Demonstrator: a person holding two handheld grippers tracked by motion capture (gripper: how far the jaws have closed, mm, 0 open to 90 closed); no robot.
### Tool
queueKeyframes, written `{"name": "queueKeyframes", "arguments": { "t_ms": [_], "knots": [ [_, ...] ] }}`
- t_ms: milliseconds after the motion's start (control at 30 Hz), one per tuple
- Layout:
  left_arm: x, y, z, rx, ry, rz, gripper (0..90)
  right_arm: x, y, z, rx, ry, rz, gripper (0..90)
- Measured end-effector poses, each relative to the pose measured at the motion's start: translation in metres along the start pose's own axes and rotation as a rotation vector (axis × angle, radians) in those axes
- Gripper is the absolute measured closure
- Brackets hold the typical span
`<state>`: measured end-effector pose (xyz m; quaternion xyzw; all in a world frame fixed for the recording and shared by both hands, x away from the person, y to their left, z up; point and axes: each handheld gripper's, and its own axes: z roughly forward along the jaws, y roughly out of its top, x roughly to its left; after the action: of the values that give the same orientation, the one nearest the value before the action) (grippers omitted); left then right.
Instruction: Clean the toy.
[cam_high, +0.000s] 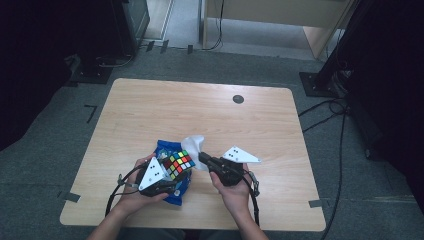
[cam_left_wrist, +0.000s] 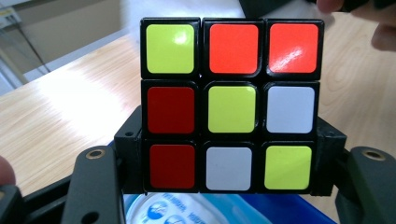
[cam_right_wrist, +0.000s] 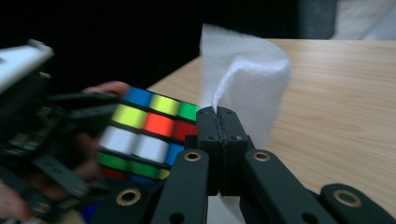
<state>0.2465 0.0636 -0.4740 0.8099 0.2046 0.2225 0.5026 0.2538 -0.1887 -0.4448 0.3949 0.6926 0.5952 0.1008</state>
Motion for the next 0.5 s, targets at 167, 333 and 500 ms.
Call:
{"name": "queueKeyframes", "arguments": {
  "t_ms": [167, 333, 500],
  "knots": [
    [-0.009, 0.002, 0.003, 0.000, -0.021, 0.034, 33.9, 0.014, 0.004, 0.008, 0.019, 0.134, 0.067, 90.0],
    [-0.009, 0.002, 0.003, 0.001, -0.014, 0.036, 33.9, 0.028, 0.007, 0.007, 0.041, 0.267, 0.078, 90.0],
    [-0.004, 0.003, -0.002, -0.020, 0.008, 0.027, 33.8, 0.033, 0.009, 0.006, 0.057, 0.274, 0.018, 90.0]
  ]
}}
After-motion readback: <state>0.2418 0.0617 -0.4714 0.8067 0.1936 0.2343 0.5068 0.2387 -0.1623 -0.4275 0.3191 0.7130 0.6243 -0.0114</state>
